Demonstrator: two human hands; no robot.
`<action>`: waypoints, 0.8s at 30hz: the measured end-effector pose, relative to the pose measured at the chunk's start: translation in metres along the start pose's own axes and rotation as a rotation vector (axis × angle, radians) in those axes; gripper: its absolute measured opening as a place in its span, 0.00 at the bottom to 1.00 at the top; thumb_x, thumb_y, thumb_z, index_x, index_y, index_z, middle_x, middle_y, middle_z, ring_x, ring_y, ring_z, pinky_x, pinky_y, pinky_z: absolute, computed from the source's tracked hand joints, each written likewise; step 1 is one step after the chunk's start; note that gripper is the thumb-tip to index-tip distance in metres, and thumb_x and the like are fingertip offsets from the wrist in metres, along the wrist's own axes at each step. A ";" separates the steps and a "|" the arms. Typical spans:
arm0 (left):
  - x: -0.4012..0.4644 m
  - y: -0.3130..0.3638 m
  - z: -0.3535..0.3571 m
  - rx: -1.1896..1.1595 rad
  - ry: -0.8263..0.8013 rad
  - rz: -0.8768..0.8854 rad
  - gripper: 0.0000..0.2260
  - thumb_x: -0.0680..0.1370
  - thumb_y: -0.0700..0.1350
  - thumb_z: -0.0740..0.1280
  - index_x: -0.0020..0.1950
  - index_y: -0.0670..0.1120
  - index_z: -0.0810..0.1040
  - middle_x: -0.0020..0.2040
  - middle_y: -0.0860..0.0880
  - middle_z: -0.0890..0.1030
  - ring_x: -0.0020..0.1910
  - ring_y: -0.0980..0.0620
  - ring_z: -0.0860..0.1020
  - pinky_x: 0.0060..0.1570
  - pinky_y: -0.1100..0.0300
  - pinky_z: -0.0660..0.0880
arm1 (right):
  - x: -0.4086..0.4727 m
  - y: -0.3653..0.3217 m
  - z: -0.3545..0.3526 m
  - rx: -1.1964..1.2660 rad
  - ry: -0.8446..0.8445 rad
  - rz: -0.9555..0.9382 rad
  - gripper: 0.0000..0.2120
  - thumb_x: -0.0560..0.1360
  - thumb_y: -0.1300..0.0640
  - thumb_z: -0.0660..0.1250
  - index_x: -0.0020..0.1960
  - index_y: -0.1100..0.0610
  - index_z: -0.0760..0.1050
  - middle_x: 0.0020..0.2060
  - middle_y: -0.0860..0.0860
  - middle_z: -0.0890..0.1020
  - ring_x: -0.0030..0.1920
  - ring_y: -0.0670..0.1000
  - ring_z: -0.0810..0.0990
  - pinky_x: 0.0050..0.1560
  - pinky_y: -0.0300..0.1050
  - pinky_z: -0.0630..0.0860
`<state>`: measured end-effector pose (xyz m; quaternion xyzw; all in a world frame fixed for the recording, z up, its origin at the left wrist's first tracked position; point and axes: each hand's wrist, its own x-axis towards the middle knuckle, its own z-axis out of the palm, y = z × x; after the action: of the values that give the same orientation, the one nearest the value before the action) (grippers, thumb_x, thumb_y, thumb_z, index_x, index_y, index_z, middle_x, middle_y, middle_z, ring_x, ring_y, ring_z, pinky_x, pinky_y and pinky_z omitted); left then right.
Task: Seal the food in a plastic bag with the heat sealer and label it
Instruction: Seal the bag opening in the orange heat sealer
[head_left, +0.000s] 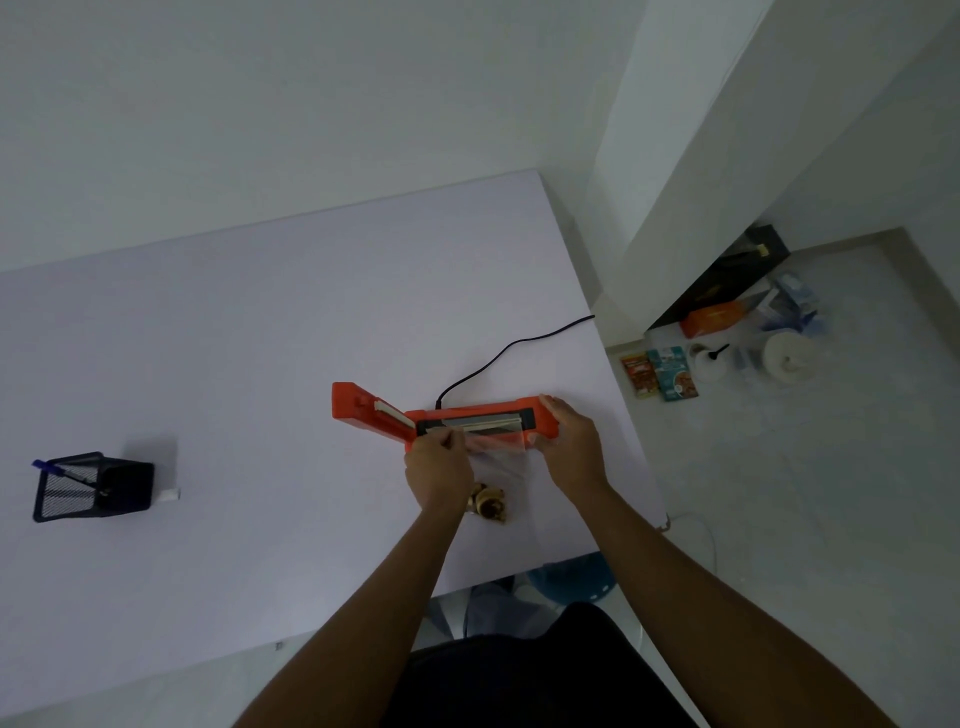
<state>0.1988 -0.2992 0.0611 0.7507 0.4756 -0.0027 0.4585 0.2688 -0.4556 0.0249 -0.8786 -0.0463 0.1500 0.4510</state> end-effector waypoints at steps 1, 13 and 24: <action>0.000 -0.001 0.000 0.000 -0.008 0.022 0.08 0.80 0.44 0.66 0.50 0.43 0.84 0.39 0.50 0.83 0.34 0.53 0.81 0.36 0.63 0.78 | 0.000 0.000 0.000 -0.001 0.002 -0.001 0.25 0.70 0.69 0.74 0.65 0.57 0.77 0.54 0.49 0.83 0.54 0.45 0.81 0.57 0.38 0.81; -0.014 0.007 -0.003 -0.159 -0.228 0.333 0.06 0.80 0.43 0.67 0.51 0.46 0.84 0.42 0.51 0.85 0.38 0.59 0.82 0.40 0.71 0.78 | 0.000 0.000 -0.001 0.005 -0.015 0.074 0.29 0.72 0.66 0.74 0.71 0.57 0.72 0.62 0.51 0.79 0.59 0.43 0.73 0.56 0.25 0.67; -0.027 -0.007 -0.050 -0.277 -0.326 0.442 0.07 0.83 0.39 0.61 0.50 0.43 0.79 0.43 0.52 0.84 0.45 0.60 0.83 0.46 0.71 0.77 | -0.026 0.002 0.014 -0.097 0.198 -0.057 0.18 0.71 0.67 0.73 0.58 0.54 0.79 0.57 0.52 0.80 0.60 0.53 0.77 0.60 0.47 0.78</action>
<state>0.1575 -0.2824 0.0973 0.7560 0.2168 0.0416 0.6162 0.2394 -0.4515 0.0211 -0.9082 -0.0338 0.0474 0.4144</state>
